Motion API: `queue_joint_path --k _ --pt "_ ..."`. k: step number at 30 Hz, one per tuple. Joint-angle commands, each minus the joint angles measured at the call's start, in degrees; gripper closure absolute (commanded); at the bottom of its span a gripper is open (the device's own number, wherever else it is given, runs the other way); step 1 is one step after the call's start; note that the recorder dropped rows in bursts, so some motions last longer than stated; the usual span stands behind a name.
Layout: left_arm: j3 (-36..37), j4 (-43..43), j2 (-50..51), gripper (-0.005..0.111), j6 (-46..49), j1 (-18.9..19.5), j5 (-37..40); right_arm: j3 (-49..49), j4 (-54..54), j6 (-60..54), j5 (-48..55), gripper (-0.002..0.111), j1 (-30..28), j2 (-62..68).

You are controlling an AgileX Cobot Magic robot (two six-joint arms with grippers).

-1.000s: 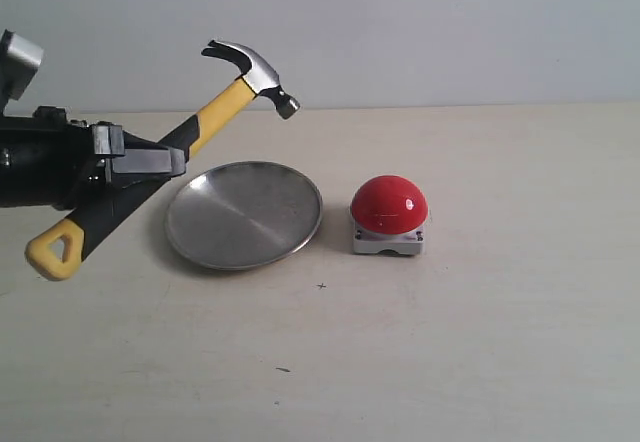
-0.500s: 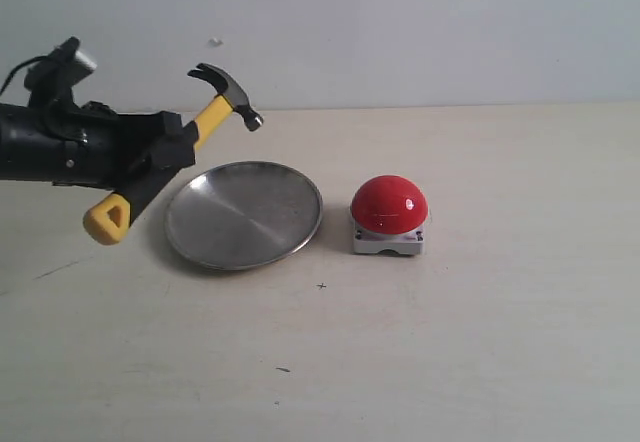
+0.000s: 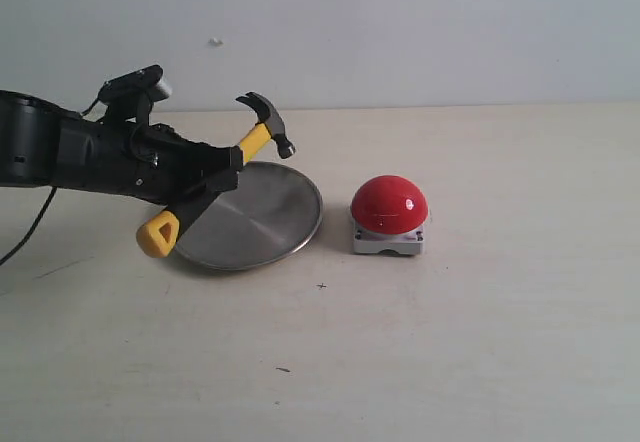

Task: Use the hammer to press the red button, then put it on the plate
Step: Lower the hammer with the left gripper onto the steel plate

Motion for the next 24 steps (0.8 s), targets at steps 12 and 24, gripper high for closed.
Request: queue_joint_path --k 12,24 --pt "1.66 -1.48 -1.98 0.107 9.74 -6.54 1.68 0.29 -0.07 -0.14 -0.1 0.108 0.05 -0.19" --pt "3.89 77.23 -8.02 0.107 -71.92 -5.3 -16.25 0.29 -0.07 -0.14 -0.1 0.108 0.05 -0.19"
